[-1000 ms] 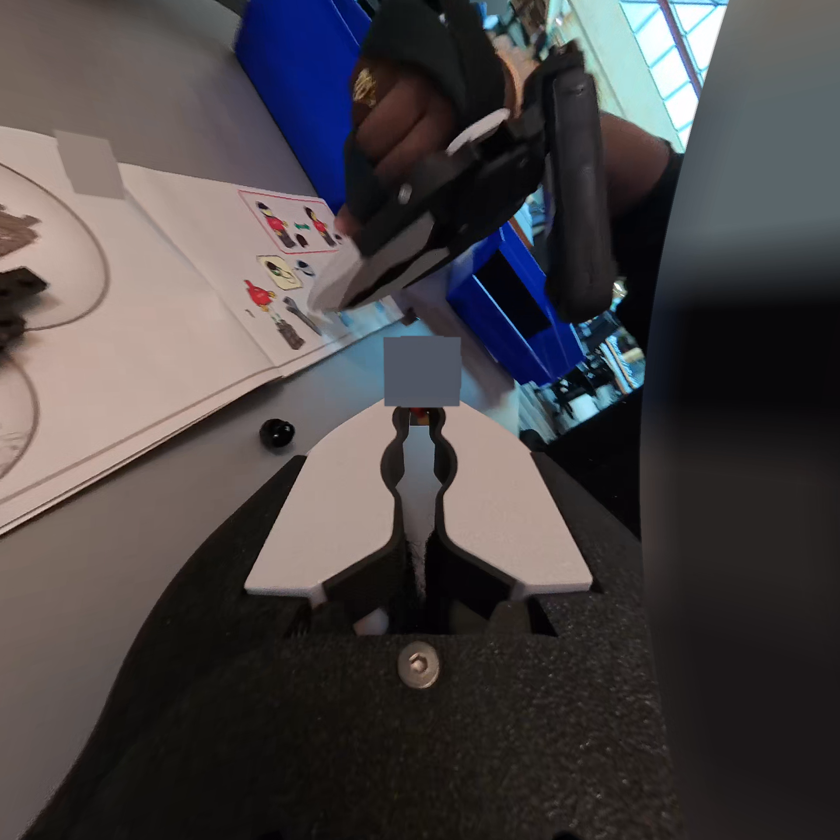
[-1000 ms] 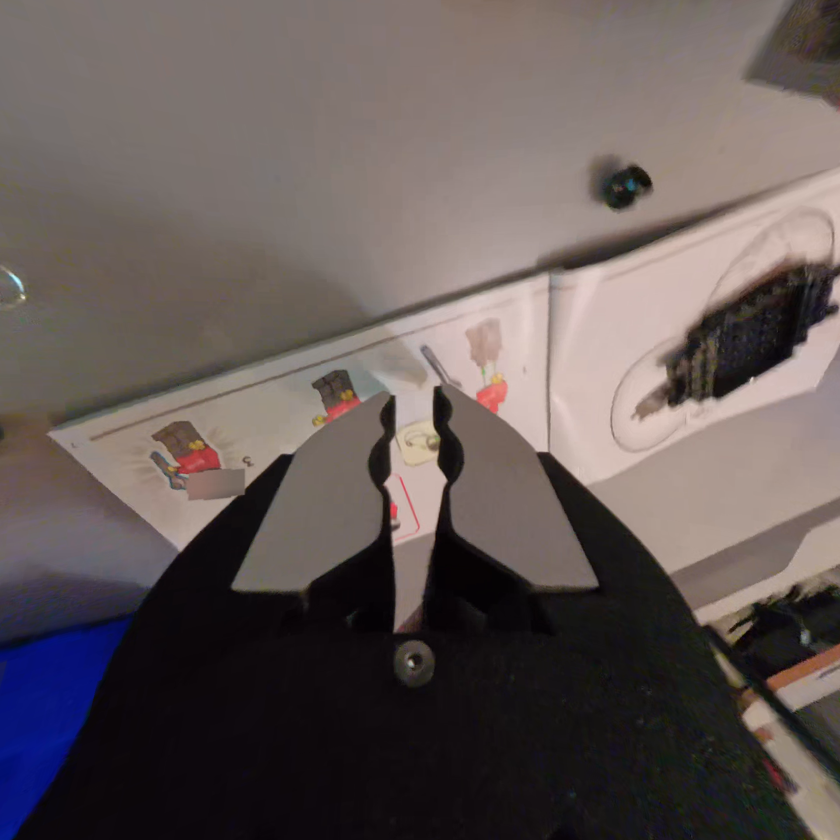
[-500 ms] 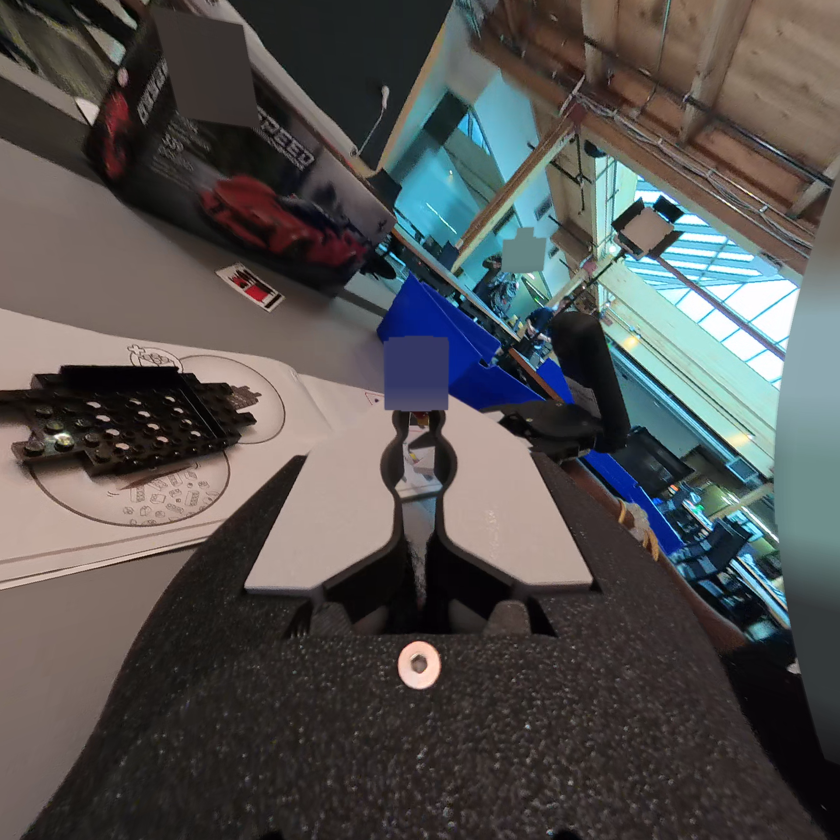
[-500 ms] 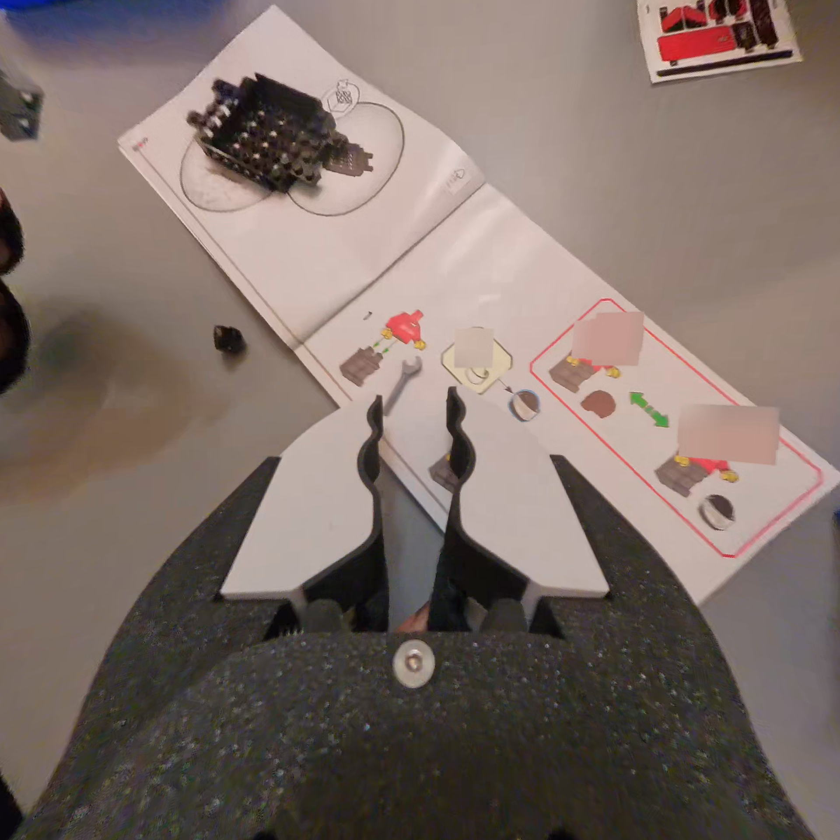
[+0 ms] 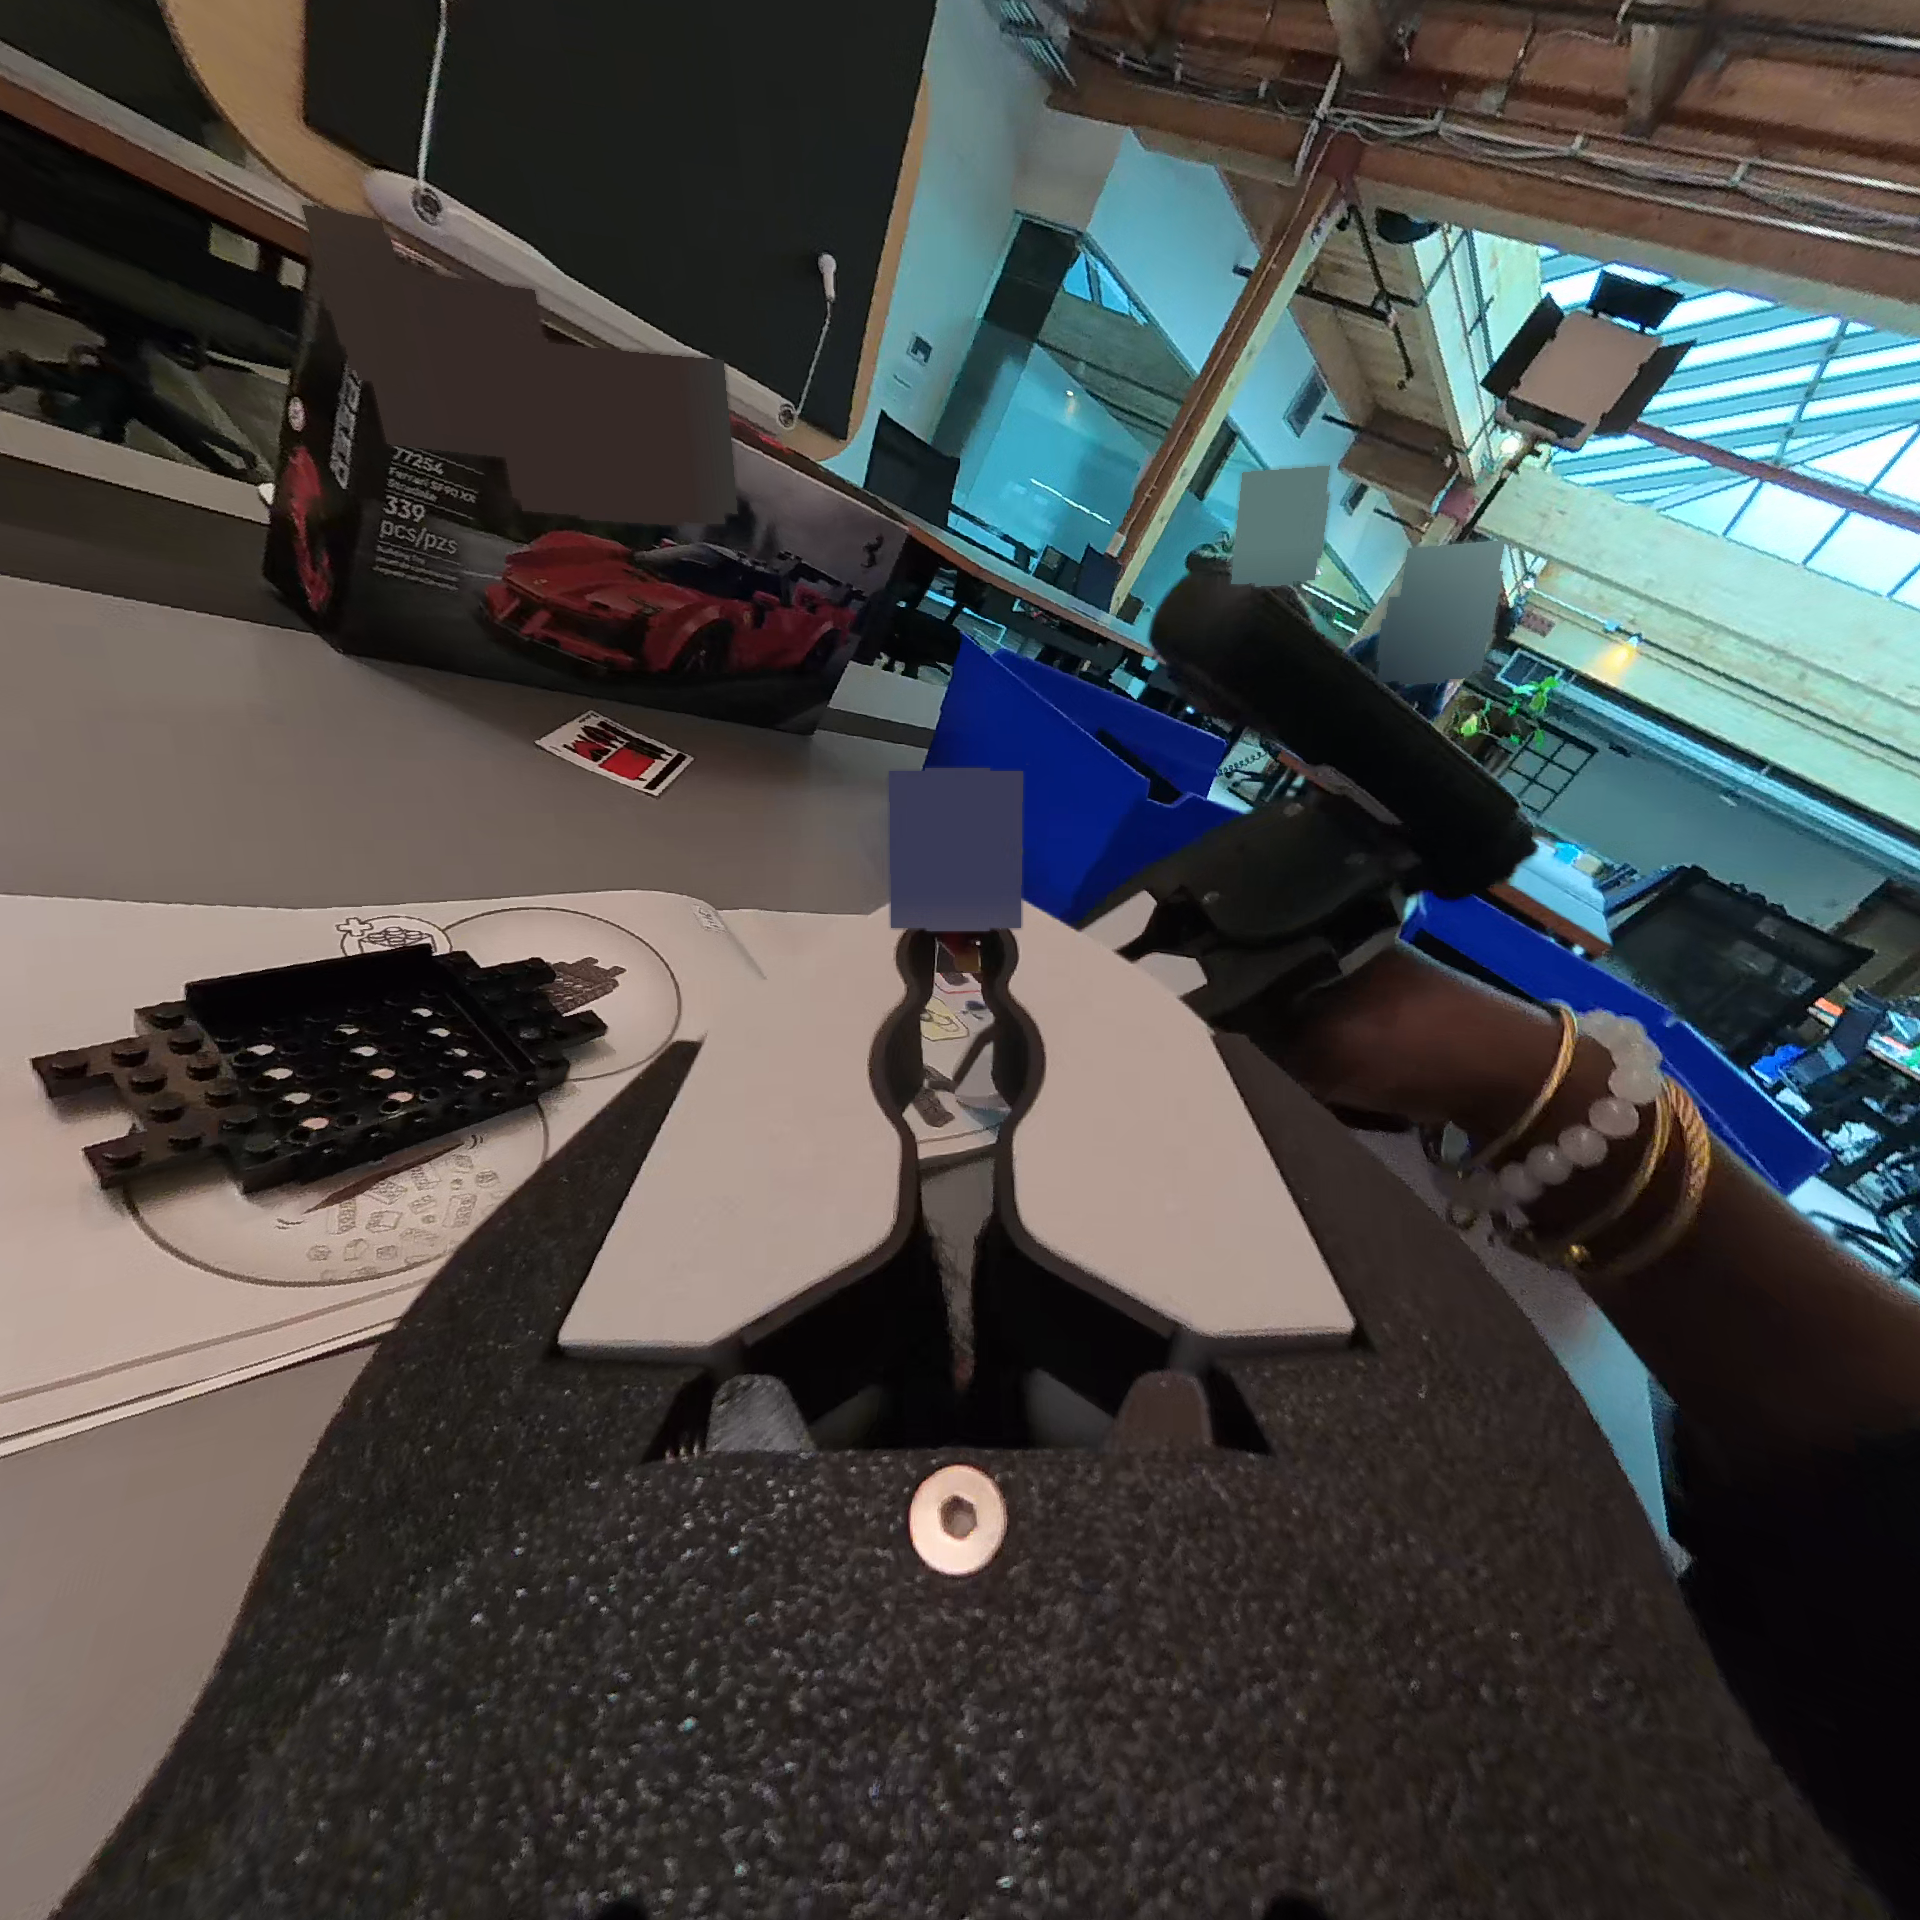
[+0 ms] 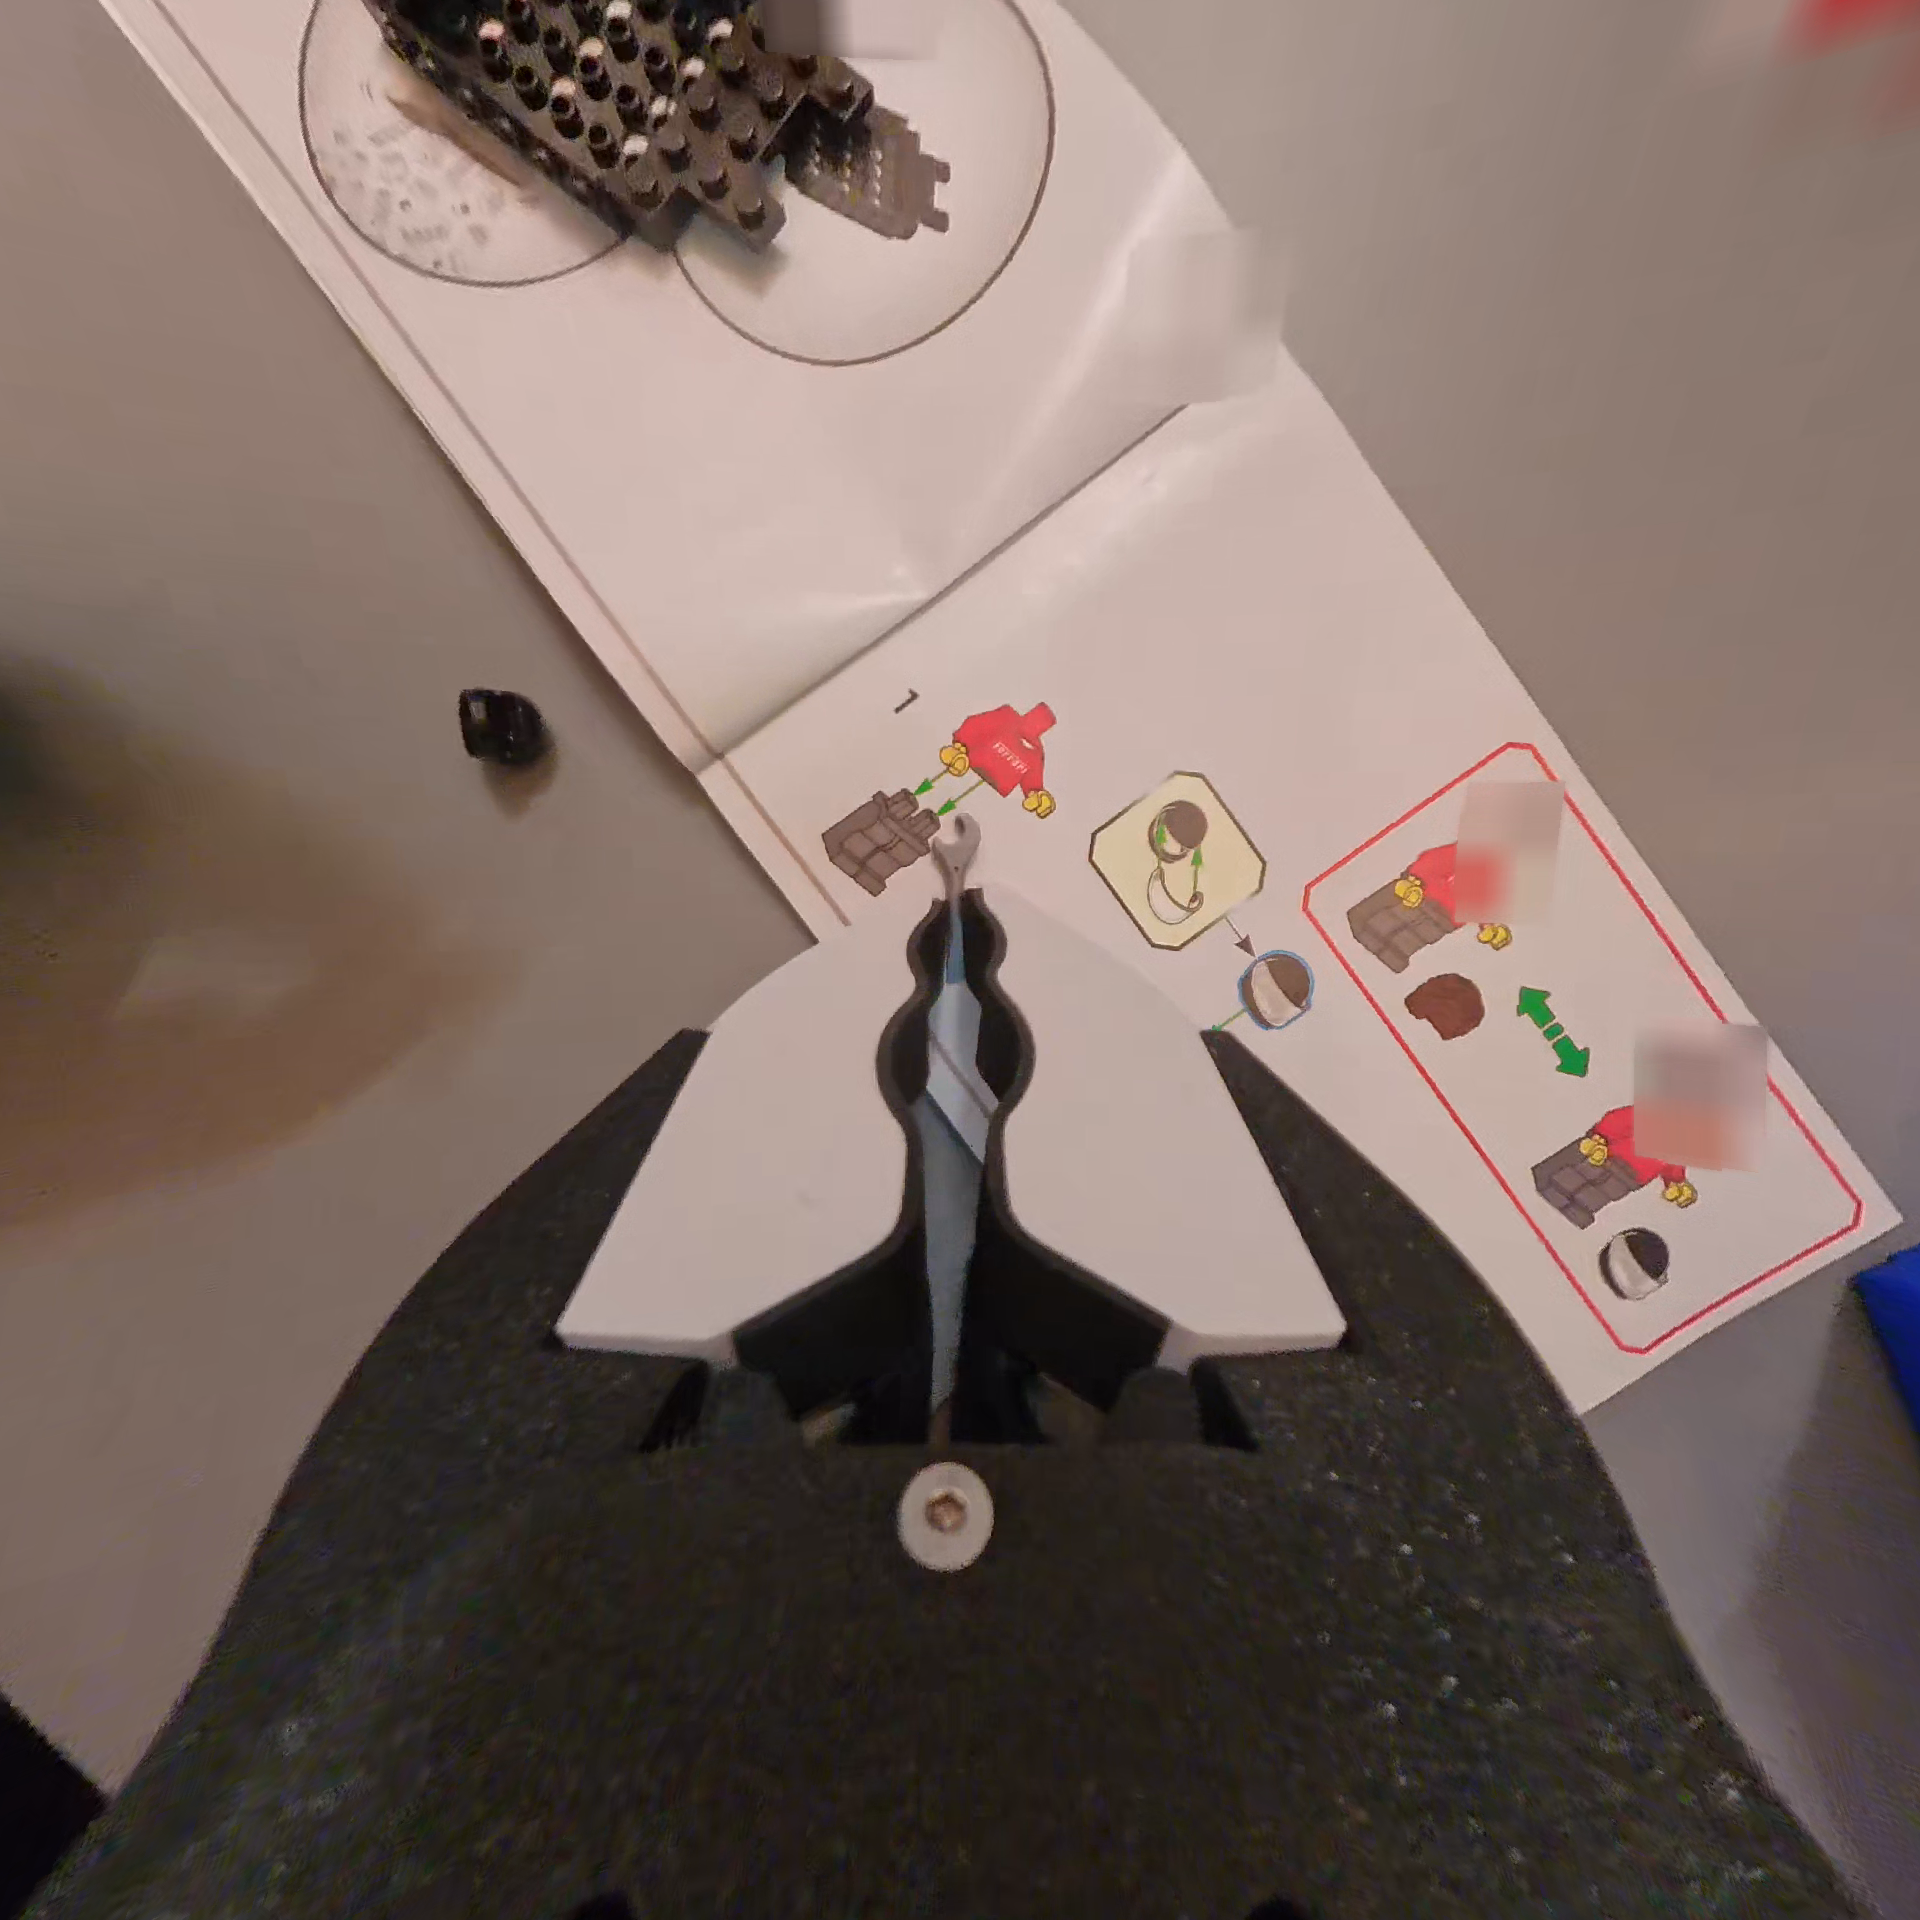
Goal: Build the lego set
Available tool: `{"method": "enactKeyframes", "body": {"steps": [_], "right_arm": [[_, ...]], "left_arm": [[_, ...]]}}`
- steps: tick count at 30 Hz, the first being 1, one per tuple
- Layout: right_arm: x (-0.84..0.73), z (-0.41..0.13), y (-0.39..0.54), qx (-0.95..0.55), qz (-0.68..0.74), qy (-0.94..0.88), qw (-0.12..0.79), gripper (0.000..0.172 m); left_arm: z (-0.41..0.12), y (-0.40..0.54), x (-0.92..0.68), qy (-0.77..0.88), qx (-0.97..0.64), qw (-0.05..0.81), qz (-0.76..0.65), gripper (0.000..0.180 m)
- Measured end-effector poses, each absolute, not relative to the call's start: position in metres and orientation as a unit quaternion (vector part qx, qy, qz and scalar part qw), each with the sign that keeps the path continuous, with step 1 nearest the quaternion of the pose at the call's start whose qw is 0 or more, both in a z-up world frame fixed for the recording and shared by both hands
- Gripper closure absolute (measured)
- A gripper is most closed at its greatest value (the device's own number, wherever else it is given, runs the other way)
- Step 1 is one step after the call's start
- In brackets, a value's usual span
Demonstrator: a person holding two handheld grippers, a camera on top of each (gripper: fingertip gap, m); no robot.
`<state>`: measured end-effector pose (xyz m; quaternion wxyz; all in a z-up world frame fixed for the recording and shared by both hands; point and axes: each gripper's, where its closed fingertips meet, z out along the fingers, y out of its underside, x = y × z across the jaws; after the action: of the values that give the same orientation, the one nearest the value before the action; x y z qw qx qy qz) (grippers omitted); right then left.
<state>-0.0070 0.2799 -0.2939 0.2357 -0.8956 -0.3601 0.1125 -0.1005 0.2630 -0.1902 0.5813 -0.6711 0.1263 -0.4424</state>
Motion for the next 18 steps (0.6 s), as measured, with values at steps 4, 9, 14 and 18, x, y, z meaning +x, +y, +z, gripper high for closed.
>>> {"method": "enactKeyframes", "body": {"steps": [4,9,14,18], "right_arm": [[-0.01,-0.294,0.282,-0.872,0.132,-0.41,0.233,0.169],[-0.01,-0.28,0.286,-0.833,0.255,-0.369,0.325,0.17],[-0.03,-0.209,0.274,-0.732,0.367,-0.341,0.461,0.17],[-0.045,-0.179,0.263,-0.679,0.348,-0.37,0.53,0.17]], "left_arm": [[-0.196,0.265,-0.097,0.123,-0.686,0.57,-0.436,0.174],[-0.197,0.271,-0.098,0.05,-0.684,0.555,-0.471,0.173],[-0.193,0.275,-0.085,-0.051,-0.644,0.52,-0.559,0.174],[-0.193,0.272,-0.066,-0.082,-0.623,0.481,-0.612,0.174]]}}
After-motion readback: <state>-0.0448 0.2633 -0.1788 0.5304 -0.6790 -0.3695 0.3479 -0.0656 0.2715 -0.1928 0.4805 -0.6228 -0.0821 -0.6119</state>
